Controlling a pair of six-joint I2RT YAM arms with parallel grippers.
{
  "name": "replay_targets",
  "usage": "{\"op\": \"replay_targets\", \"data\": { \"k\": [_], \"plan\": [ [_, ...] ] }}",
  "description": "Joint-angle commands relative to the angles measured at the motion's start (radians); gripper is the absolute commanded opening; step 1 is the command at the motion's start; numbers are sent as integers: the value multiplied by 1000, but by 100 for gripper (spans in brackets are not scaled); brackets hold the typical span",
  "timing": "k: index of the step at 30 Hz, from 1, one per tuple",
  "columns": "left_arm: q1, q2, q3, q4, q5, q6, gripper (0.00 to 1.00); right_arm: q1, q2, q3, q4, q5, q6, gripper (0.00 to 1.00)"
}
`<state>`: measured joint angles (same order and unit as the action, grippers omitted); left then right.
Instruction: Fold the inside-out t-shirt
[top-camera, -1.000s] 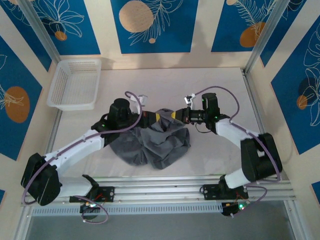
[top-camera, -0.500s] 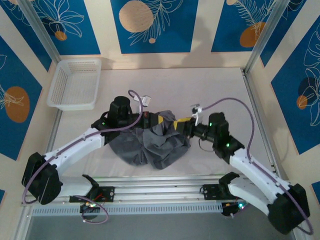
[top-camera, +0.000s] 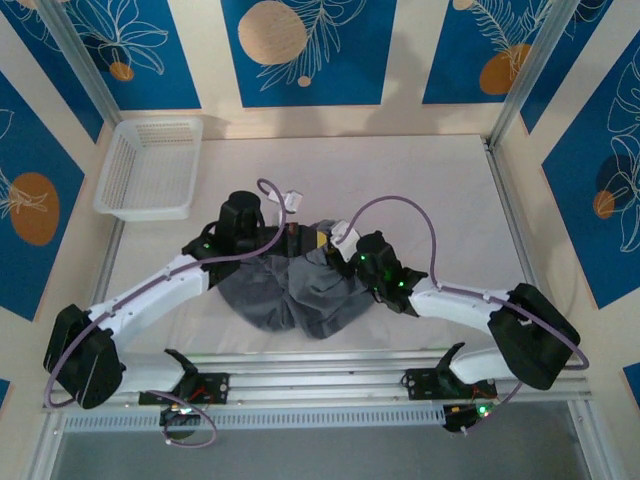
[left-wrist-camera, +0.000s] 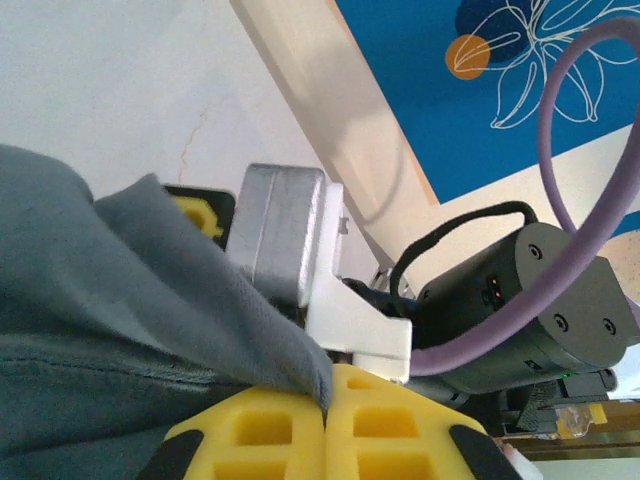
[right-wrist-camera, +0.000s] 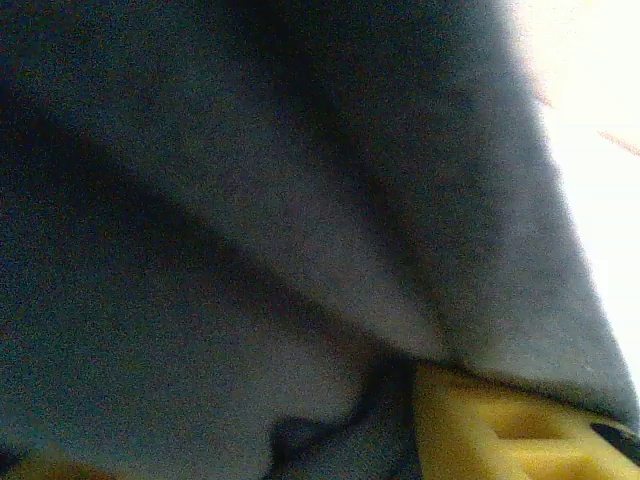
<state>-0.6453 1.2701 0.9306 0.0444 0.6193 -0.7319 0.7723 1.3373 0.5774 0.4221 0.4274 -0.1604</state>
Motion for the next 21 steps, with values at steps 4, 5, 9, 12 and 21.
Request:
{"op": "replay_targets", "data": {
  "k": [4,5,9,12,21],
  "plan": [
    [83,-40,65,-296,-207,176,0,-37,-223,11,-40,-334,72,0],
    [119,-34,45,-289,-208,188,0,-67,-275,-2,-53,-495,120,0],
    [231,67,23,-238,-155,265,0,-216,-401,-28,25,-997,475,0],
    [242,120,45,-181,-78,290,14,-258,-411,-3,27,-1077,605,0],
    [228,-104,-16,-294,-224,365,48,-318,-307,54,-12,-911,783,0]
  ]
}}
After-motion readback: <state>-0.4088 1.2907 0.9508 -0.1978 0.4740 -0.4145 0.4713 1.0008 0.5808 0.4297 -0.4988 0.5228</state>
